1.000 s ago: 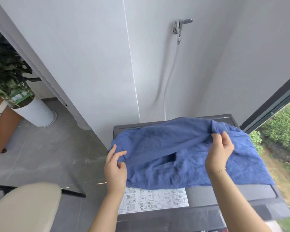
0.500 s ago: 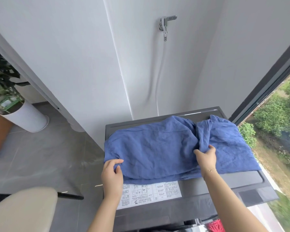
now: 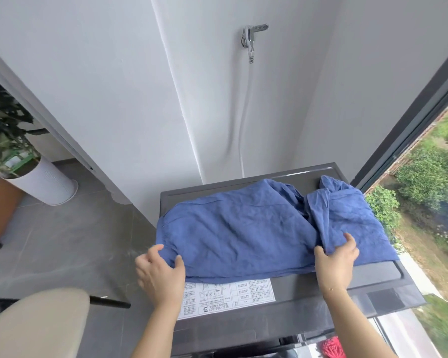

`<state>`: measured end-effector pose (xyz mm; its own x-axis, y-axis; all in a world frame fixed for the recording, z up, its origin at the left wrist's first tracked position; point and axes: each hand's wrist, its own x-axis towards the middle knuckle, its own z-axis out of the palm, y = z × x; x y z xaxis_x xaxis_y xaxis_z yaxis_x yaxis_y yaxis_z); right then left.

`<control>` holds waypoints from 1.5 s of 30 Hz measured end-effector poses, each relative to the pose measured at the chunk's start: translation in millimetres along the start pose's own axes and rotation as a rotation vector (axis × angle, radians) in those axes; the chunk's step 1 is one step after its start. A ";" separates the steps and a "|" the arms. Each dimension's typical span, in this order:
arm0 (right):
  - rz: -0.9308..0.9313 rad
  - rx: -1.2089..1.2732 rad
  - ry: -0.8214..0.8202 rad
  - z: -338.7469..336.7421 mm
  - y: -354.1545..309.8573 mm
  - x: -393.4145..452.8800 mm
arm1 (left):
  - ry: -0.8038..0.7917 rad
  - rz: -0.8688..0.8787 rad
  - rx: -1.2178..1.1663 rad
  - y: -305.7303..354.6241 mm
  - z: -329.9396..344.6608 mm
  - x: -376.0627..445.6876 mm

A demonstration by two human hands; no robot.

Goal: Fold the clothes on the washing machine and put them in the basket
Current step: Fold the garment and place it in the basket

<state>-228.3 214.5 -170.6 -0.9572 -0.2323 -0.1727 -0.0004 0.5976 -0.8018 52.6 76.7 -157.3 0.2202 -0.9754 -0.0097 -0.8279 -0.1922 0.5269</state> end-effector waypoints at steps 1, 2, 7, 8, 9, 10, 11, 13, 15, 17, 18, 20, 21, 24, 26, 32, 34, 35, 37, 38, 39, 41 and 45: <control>-0.123 -0.080 0.039 1.9 -1.9 -0.7 | 0.010 -0.039 -0.001 5.5 -0.5 2.2; -0.270 -0.142 0.069 5.1 -4.6 -1.9 | -0.011 -0.087 0.002 9.0 0.8 7.0; -0.797 -0.393 -0.213 36.7 -16.2 -20.1 | -0.252 -0.314 0.008 6.8 13.1 28.8; -0.816 -0.445 -0.328 45.3 -17.0 -24.9 | -0.245 -0.303 -0.019 4.4 14.9 28.8; -0.796 -0.491 -0.432 53.4 -17.0 -29.8 | -0.215 -0.253 -0.026 1.5 16.8 28.0; -0.748 -0.515 -0.516 60.5 -15.2 -33.8 | -0.184 -0.188 -0.008 -0.8 18.2 25.9; -0.693 -0.508 -0.571 67.2 -13.8 -38.7 | -0.167 -0.136 0.023 -3.9 17.8 24.8; -0.605 -0.428 -0.603 73.6 -11.6 -45.8 | -0.171 -0.073 0.088 -8.5 17.0 22.9; -0.556 -0.362 -0.564 78.0 -12.1 -52.6 | -0.214 -0.025 0.125 -14.5 14.3 27.2; -0.530 -0.365 -0.538 80.4 -15.2 -56.2 | -0.252 0.005 0.039 -18.5 10.6 32.7; -0.523 -0.379 -0.536 80.8 -17.8 -57.3 | -0.266 0.003 -0.028 -17.8 7.9 34.3; -0.513 -0.409 -0.548 85.5 -24.6 -63.4 | -0.275 -0.051 -0.140 -19.9 -1.8 39.1; -0.506 -0.417 -0.566 88.3 -27.7 -66.7 | -0.263 -0.094 -0.188 -23.3 -6.4 41.5; -0.386 -0.344 -0.710 98.7 -35.9 -82.8 | -0.199 -0.212 -0.253 -45.9 -18.1 50.0; -0.251 -0.197 -0.822 102.8 -38.9 -92.7 | -0.161 -0.270 -0.207 -57.5 -22.0 54.9; -0.192 -0.027 -0.622 87.0 -44.2 -81.7 | 0.020 0.084 0.030 -13.8 -20.2 46.2; -0.148 0.045 -0.513 73.4 -47.2 -65.8 | -0.032 0.282 -0.051 11.7 -8.5 39.6; -0.125 0.082 -0.457 65.0 -49.7 -55.6 | -0.112 0.361 -0.126 24.8 -0.2 36.0; -0.083 0.135 -0.355 48.2 -54.8 -33.5 | -0.327 0.480 -0.224 48.7 15.1 27.1; -0.076 0.140 -0.308 39.2 -56.4 -21.8 | -0.422 0.533 -0.223 59.6 22.4 21.1; -0.078 0.133 -0.267 30.8 -57.9 -10.0 | -0.502 0.585 -0.215 69.5 30.2 15.5; -0.101 0.070 -0.224 18.8 -60.5 11.8 | -0.653 0.648 -0.200 85.5 45.1 4.5; -0.249 -0.188 -0.280 19.2 -73.2 45.4 | -0.773 0.686 0.021 102.0 73.9 -15.6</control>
<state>-266.2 145.4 -130.7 -0.8058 -0.5711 -0.1565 -0.2992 0.6207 -0.7247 -73.3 64.3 -166.2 -0.6881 -0.6776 -0.2597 -0.6607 0.4370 0.6104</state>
